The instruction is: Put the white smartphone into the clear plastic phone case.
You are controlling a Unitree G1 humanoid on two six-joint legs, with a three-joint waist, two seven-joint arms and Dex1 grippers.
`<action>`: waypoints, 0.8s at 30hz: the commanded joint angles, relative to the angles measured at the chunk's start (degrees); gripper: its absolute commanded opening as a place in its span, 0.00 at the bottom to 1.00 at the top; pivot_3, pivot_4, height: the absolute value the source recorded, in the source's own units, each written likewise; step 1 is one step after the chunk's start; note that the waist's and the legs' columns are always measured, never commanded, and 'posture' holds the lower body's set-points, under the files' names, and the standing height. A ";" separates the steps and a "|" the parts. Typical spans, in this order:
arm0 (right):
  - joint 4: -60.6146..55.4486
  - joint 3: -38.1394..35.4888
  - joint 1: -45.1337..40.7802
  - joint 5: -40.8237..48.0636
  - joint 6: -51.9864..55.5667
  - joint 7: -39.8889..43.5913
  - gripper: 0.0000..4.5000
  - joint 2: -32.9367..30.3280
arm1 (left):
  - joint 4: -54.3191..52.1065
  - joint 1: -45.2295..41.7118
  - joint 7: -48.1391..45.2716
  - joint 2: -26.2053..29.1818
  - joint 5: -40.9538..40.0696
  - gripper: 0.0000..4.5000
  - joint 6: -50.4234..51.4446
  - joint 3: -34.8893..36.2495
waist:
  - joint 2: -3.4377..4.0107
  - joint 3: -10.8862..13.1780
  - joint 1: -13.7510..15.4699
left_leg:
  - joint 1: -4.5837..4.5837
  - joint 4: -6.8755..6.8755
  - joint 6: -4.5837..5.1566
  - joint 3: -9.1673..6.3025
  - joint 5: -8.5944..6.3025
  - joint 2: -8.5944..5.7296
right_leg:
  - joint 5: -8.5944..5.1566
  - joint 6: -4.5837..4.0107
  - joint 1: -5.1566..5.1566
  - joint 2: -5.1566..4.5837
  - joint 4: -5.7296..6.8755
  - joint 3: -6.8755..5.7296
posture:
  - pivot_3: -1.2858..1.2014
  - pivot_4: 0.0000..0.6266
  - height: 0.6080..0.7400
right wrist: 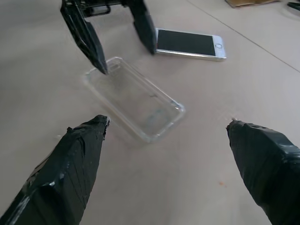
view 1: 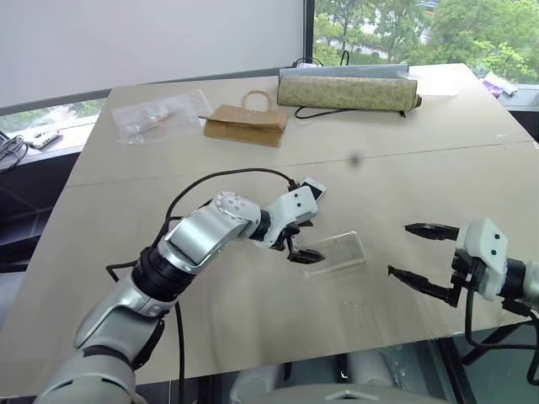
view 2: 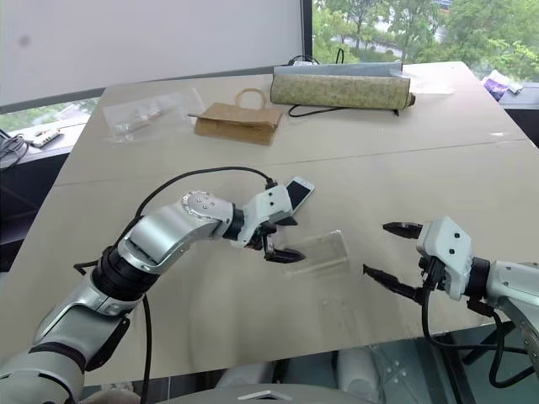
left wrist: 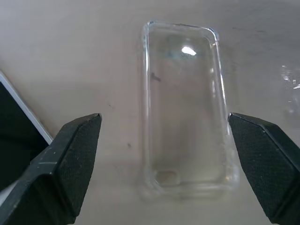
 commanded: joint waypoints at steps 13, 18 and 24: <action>-2.13 0.47 -1.04 -0.24 -0.74 -2.05 1.00 0.27 | 7.41 0.11 -4.57 -3.41 8.82 0.74 -12.59 -2.09 | 0.00 0.00 -0.02 | -0.01 0.03 0.00 0.01 0.00 -0.02 | 0.00 0.01 -0.02 -0.02 0.04 0.01 | 0.52 0.24 1.00; -1.59 0.27 -0.23 -0.65 -1.72 -1.83 1.00 0.34 | 7.95 0.37 -5.67 -3.94 9.54 0.74 -13.10 -1.82 | 0.00 0.00 -0.05 | -0.01 0.02 0.00 0.02 0.00 -0.01 | 0.00 0.02 -0.03 -0.02 0.05 0.02 | 0.52 0.24 1.00; -1.34 -0.12 1.11 -1.00 -2.90 -1.60 1.00 0.42 | 9.40 0.26 -5.80 -5.00 11.34 0.74 -14.13 -2.18 | 0.00 0.00 -0.04 | 0.00 0.04 0.00 0.01 0.00 -0.02 | 0.00 0.02 -0.03 0.02 0.08 0.00 | 0.52 0.24 1.00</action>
